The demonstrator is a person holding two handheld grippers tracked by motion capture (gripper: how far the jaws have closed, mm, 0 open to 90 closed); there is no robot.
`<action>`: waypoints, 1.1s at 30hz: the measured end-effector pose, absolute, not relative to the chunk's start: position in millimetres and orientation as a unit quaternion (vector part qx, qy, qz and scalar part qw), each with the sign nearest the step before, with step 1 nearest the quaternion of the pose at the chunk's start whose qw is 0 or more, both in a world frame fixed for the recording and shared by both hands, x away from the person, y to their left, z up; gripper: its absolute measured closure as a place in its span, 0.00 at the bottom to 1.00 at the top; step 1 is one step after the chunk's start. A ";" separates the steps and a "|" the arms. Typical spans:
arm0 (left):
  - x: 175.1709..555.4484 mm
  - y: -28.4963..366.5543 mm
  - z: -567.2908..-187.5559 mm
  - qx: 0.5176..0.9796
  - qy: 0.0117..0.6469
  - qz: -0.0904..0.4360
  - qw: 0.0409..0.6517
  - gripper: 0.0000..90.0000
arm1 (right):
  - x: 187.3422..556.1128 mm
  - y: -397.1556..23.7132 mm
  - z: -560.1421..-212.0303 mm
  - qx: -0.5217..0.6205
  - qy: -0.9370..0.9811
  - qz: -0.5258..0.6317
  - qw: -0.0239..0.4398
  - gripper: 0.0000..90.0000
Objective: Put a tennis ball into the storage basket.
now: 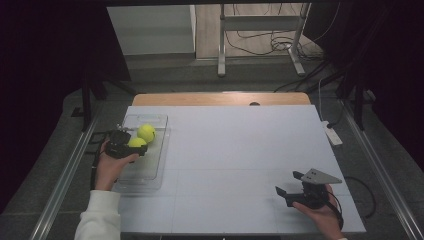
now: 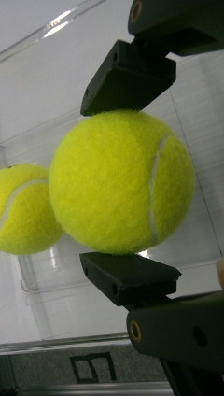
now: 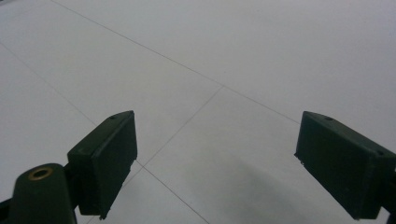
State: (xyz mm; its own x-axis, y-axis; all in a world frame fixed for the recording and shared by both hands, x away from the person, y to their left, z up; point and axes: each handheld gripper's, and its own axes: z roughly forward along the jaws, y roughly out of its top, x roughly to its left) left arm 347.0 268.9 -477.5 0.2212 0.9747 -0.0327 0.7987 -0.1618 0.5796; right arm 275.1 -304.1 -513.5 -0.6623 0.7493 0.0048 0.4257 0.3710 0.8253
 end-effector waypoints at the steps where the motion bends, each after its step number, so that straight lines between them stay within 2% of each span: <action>1: 347.1 269.1 -477.6 0.742 0.598 0.178 0.247 0.29 | 275.1 -304.2 -513.5 0.364 0.806 0.426 0.190 0.14; 15: 346.8 269.8 -478.4 0.741 0.599 0.185 0.240 0.29 | 275.2 -304.3 -513.6 0.364 0.806 0.425 0.190 0.14; 23: 342.7 272.0 -468.4 0.726 0.597 0.201 0.275 0.18 | 275.4 -304.3 -513.9 0.365 0.806 0.426 0.190 0.14; 33: 339.8 268.4 -461.6 0.725 0.585 0.192 0.309 0.16 | 275.5 -304.4 -513.8 0.365 0.806 0.426 0.190 0.14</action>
